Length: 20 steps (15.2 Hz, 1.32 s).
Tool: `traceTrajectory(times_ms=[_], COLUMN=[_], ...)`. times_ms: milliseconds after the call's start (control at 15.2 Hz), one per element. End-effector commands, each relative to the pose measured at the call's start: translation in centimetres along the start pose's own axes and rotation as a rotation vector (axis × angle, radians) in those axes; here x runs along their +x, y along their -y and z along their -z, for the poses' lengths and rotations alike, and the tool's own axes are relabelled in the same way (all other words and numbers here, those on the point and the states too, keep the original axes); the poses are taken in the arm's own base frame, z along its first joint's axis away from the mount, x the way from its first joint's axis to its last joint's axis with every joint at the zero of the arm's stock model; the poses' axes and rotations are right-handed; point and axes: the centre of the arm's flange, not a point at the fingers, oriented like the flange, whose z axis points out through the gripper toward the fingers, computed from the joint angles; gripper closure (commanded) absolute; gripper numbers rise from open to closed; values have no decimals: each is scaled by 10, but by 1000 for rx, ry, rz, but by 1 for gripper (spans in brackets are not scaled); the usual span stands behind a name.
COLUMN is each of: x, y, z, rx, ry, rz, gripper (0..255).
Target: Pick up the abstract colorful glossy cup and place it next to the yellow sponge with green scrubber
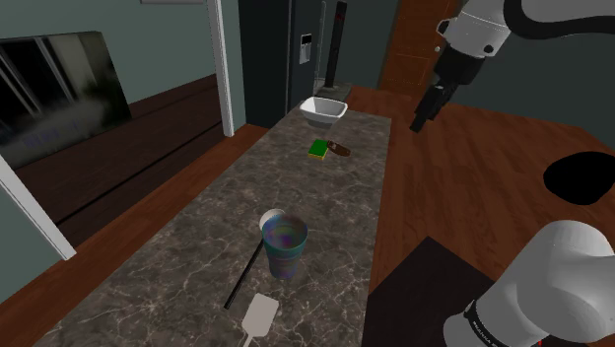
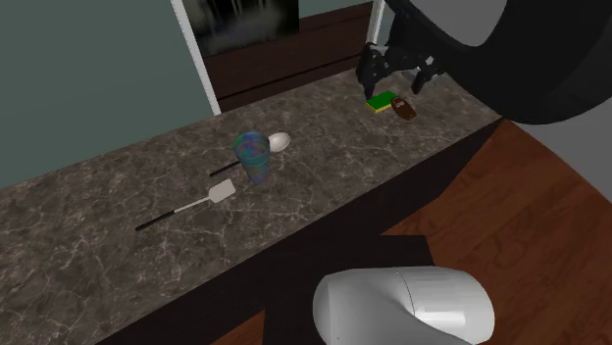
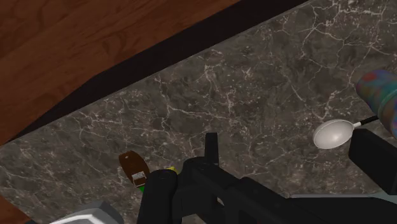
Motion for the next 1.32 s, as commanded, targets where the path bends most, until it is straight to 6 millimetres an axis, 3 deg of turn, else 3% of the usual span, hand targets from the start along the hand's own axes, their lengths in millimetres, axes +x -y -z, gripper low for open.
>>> traceTrajectory(times_ms=[0, 1254], x=[0, 78], y=[0, 164], z=[0, -163], rx=[0, 105], ry=[0, 90], rz=[0, -3], gripper=[0, 0])
